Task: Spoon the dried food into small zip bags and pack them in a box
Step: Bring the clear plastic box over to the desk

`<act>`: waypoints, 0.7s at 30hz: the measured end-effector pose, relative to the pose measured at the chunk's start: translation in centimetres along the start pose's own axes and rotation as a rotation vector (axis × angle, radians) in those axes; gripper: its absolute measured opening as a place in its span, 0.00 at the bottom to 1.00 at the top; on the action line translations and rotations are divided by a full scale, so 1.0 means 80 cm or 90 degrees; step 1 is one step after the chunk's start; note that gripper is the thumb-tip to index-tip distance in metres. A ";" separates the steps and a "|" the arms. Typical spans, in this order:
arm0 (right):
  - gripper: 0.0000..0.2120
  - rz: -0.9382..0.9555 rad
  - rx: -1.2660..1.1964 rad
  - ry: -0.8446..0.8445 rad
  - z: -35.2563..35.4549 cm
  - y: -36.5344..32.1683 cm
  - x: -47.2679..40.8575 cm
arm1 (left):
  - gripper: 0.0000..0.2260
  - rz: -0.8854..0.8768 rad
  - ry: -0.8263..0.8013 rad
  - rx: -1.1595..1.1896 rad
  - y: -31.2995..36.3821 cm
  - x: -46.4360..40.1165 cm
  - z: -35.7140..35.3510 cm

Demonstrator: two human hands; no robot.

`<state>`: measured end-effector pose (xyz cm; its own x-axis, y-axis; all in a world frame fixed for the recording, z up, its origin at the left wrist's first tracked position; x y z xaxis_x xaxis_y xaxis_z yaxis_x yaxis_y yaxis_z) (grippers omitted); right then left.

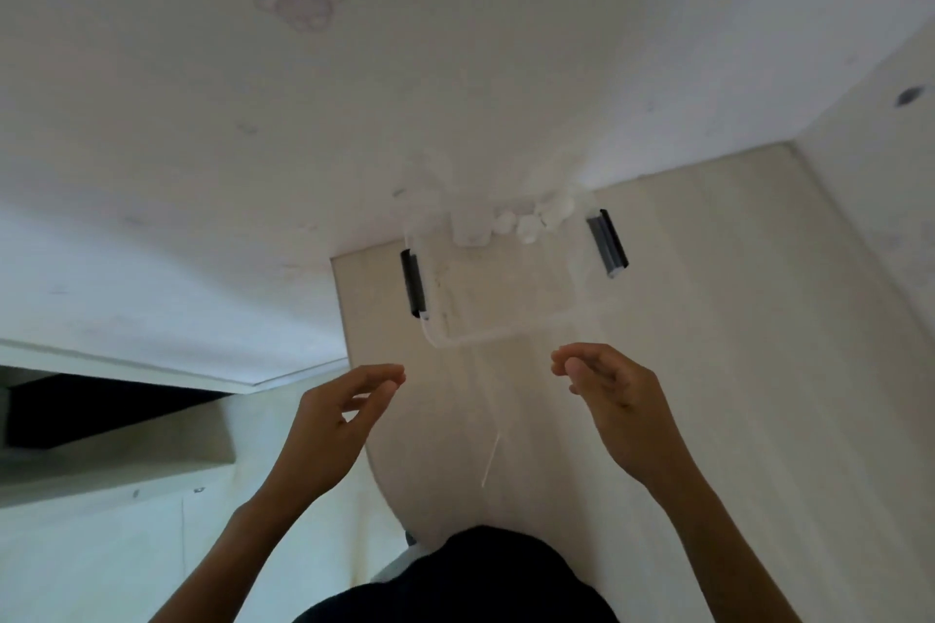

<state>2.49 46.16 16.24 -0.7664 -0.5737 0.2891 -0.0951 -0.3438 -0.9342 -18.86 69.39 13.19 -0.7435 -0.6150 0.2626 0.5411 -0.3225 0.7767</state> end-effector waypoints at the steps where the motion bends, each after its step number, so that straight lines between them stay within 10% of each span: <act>1: 0.07 0.000 0.004 0.001 0.003 -0.003 -0.013 | 0.09 0.003 0.009 -0.005 0.005 -0.015 0.000; 7: 0.11 0.083 0.091 0.092 0.031 -0.014 -0.110 | 0.12 0.078 0.199 -0.031 0.042 -0.117 -0.001; 11: 0.27 0.040 0.187 0.165 0.044 0.001 -0.161 | 0.35 0.282 -0.007 0.039 0.059 -0.175 -0.019; 21: 0.15 -0.157 0.074 0.229 0.040 0.001 -0.172 | 0.15 0.223 -0.121 0.075 0.053 -0.204 -0.026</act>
<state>15.07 51.65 12.89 -0.9038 -0.1764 0.3900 -0.2462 -0.5311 -0.8108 -3.63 76.55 11.06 -0.5878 -0.5259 0.6148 0.7338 -0.0266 0.6788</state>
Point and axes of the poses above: each hand's wrist, its own x-axis away from the middle knuckle, its own z-axis out of the back of the hand, y = z × x, the point moved 1 cm from there along -x, towards the middle knuckle, and after that the axes turned 8 degrees about -x, right-handed, at the moved point
